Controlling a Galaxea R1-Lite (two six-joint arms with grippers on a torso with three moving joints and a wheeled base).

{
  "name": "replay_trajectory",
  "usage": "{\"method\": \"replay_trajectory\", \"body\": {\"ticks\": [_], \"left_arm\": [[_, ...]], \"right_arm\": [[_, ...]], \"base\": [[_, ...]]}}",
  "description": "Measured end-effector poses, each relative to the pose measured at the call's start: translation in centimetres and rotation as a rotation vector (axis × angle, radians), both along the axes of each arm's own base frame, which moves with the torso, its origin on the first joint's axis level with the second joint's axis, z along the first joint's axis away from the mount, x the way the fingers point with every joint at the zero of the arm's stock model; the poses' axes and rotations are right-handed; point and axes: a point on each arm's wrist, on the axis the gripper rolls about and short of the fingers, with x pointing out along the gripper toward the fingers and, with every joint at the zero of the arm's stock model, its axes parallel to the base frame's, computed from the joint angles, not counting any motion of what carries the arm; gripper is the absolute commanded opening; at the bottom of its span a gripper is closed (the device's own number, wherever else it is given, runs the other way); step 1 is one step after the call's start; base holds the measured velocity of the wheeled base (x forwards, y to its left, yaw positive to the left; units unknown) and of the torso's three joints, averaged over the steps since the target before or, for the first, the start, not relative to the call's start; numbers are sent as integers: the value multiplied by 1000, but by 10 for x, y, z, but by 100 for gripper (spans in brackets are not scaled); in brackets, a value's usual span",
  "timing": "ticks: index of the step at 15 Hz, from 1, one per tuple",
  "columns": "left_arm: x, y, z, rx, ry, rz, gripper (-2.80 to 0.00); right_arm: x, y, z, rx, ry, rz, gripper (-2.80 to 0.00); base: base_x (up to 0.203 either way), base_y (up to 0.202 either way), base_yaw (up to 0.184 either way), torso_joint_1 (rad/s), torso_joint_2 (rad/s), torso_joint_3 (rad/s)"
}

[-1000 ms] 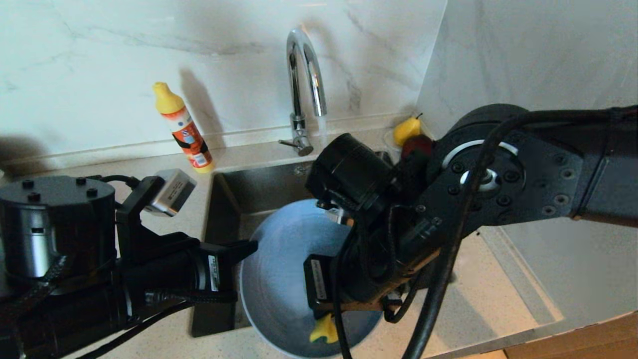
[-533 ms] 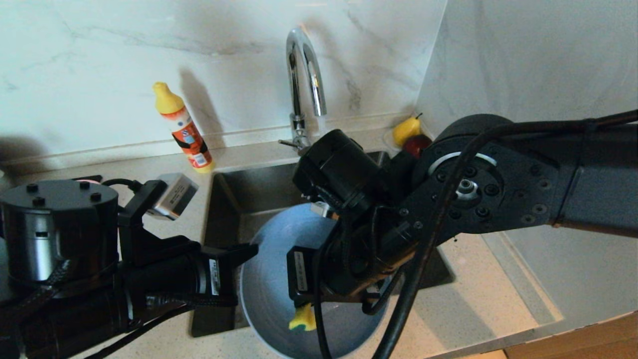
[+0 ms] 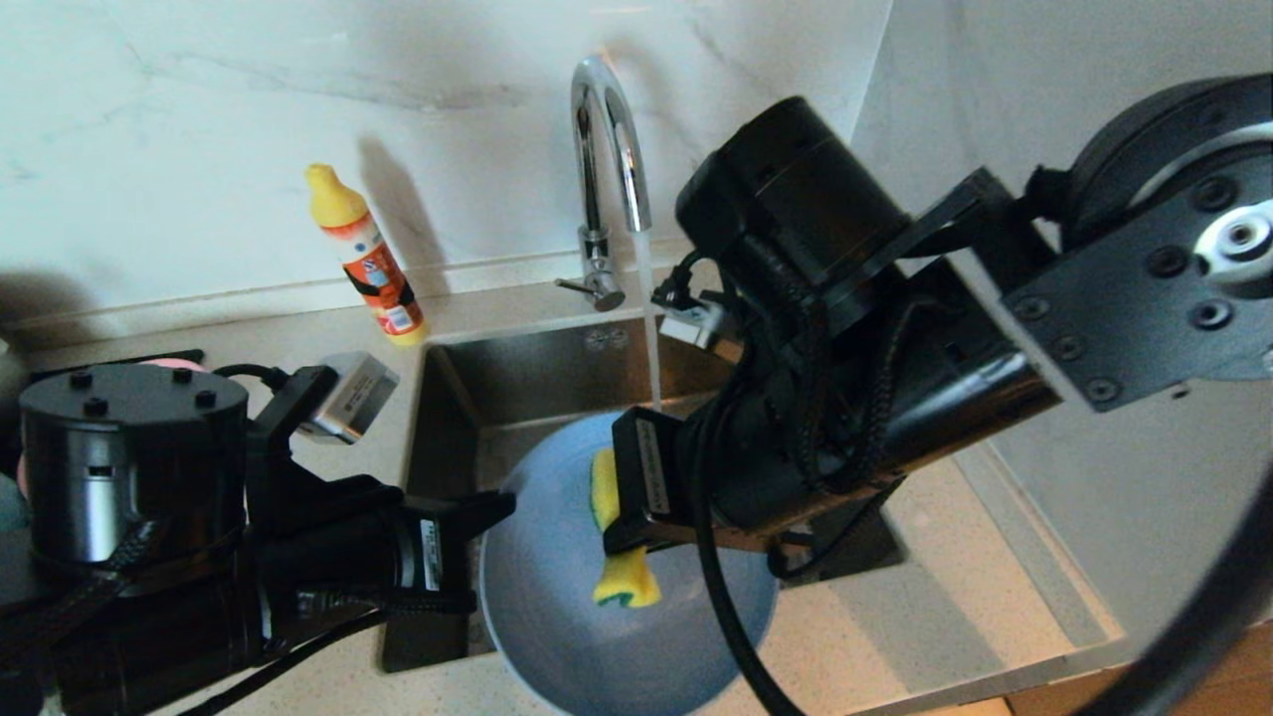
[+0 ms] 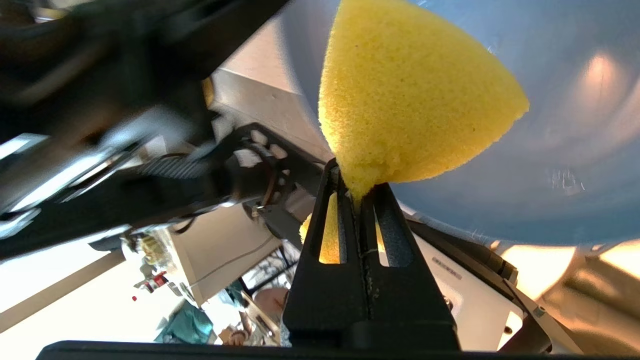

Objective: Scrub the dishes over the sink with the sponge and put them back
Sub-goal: Wipe the plate, then rinse the plate

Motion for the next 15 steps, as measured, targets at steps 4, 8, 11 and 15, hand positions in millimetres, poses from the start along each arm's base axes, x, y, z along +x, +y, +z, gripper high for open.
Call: {"method": "replay_trajectory", "body": {"ticks": [4,8,11,15], "left_arm": [[13,-4,-3,-46,57,51,-280],[44,-13,-10,-69,136,117,-280],[78,-23,-14,-77,183,168,-280],[121,-40,-19,-70,218,202,-280]], "right_arm": [[-22,-31,35,59,-91,13,-280],[-37,-69,61,85,-165,-15,-280],[-44,-92,68,87,-178,-43,-280],[-49,-100,56,45,-140,-41,-280]], "base": [[0,0,0,0,0,0],[0,0,0,0,0,0],[0,0,0,0,0,0],[0,0,0,0,0,0]]}}
